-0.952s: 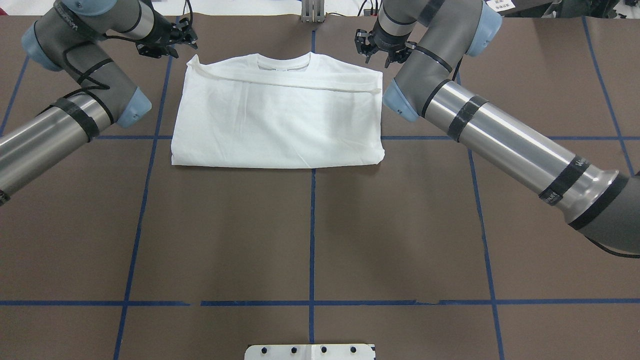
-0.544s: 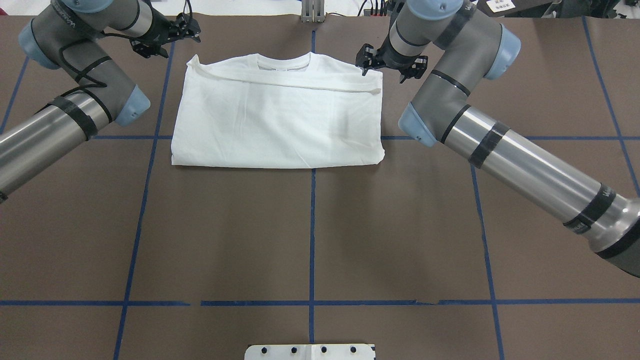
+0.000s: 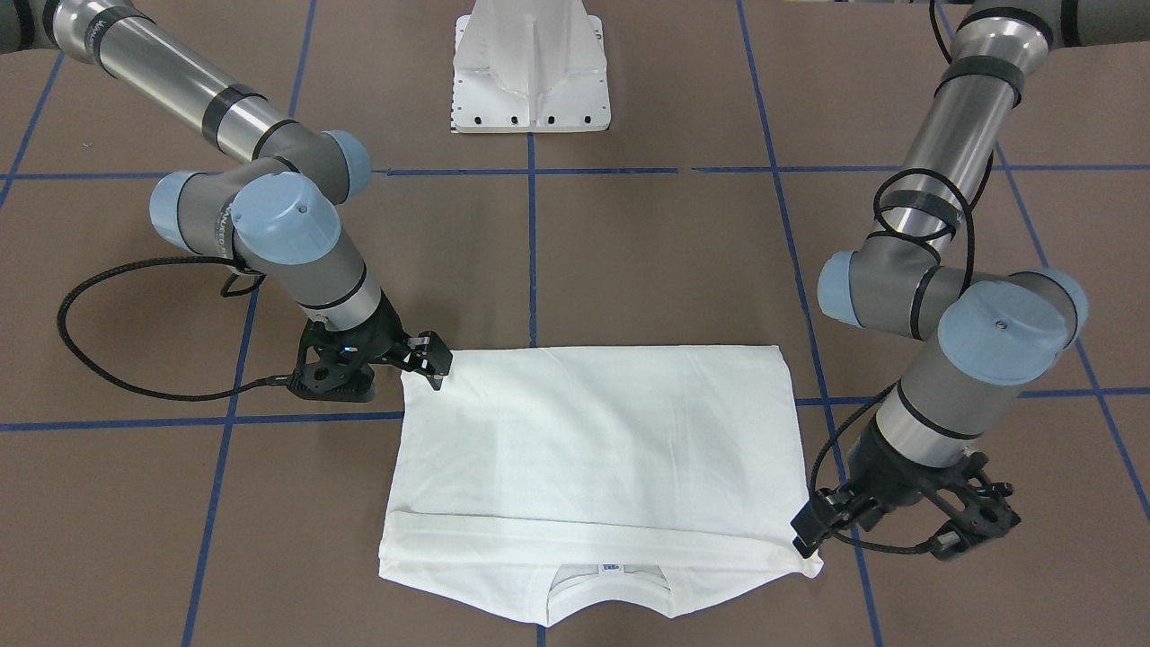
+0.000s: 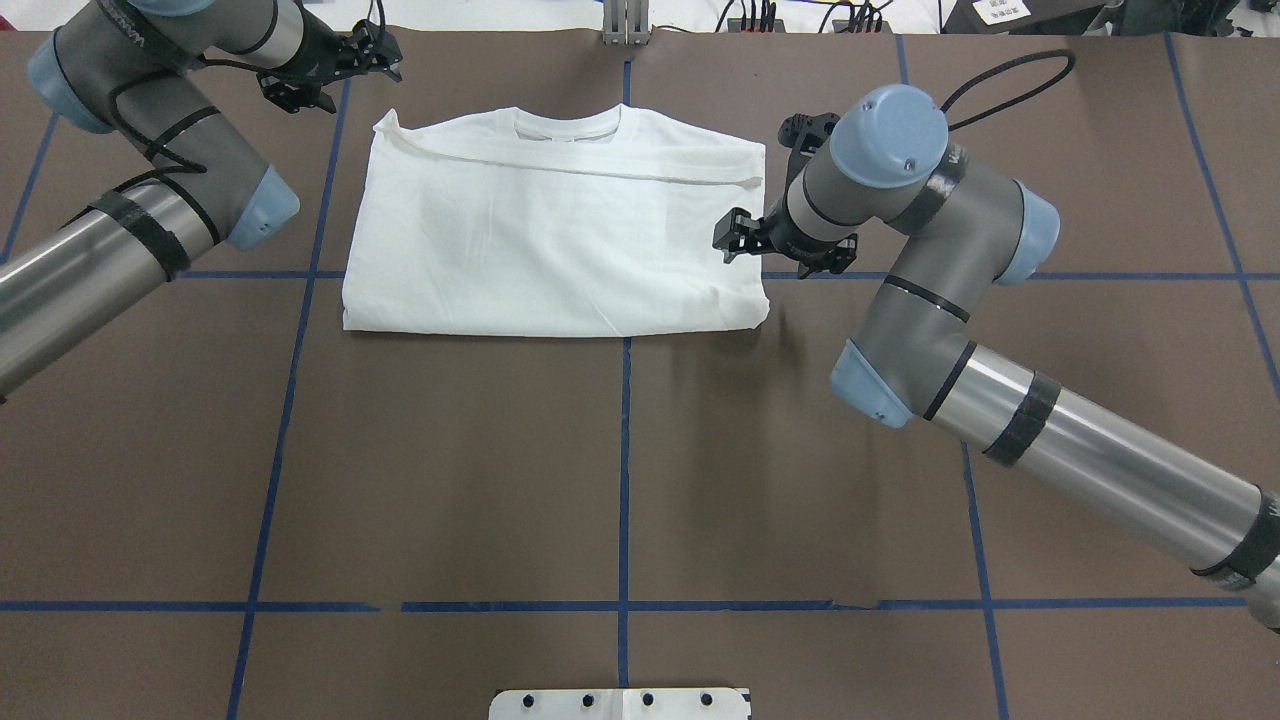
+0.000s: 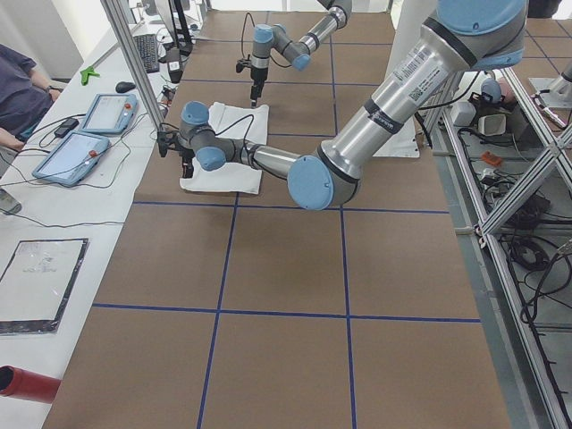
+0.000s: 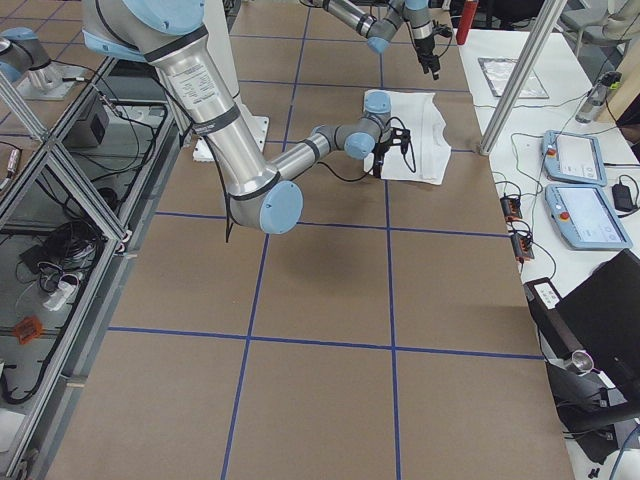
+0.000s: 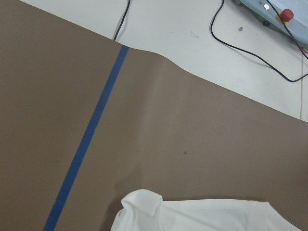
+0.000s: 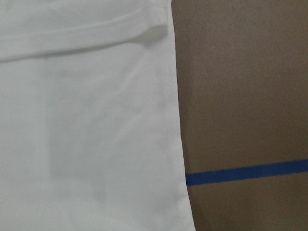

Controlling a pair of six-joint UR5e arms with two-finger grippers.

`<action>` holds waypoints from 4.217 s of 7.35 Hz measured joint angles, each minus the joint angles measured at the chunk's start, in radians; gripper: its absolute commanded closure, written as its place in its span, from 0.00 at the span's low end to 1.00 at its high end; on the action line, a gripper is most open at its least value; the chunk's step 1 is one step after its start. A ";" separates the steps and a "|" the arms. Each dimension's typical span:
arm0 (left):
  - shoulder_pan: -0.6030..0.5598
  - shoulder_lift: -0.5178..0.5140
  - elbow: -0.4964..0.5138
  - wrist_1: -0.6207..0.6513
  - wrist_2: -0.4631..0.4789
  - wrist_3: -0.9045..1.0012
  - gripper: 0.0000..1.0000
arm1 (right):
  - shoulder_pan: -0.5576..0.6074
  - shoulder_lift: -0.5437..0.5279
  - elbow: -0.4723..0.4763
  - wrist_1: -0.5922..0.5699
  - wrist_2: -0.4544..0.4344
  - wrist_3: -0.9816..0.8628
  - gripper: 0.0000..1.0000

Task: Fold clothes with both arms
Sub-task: 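Grasp the folded shirt edge with the right gripper and drag it nearer the robot, then release the shirt with the right gripper while the left gripper approaches its corner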

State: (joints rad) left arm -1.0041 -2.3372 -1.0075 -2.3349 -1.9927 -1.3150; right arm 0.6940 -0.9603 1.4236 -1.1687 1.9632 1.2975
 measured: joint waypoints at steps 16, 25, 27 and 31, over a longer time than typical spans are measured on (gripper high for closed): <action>0.001 0.022 -0.050 0.002 0.006 -0.010 0.01 | -0.048 -0.357 0.528 -0.244 -0.013 0.047 1.00; 0.004 0.059 -0.113 0.002 0.008 -0.003 0.01 | -0.697 -0.454 0.929 -0.795 -0.129 0.395 0.39; 0.005 0.060 -0.114 0.002 0.006 0.000 0.01 | -0.710 -0.451 0.934 -0.836 -0.141 0.409 0.00; 0.027 0.088 -0.266 0.084 -0.074 -0.032 0.01 | -0.555 -0.383 0.966 -0.842 -0.149 0.369 0.00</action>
State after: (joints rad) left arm -0.9770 -2.2496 -1.2737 -2.2512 -2.0670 -1.3469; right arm 0.1386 -1.3430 2.3900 -2.0102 1.8140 1.6667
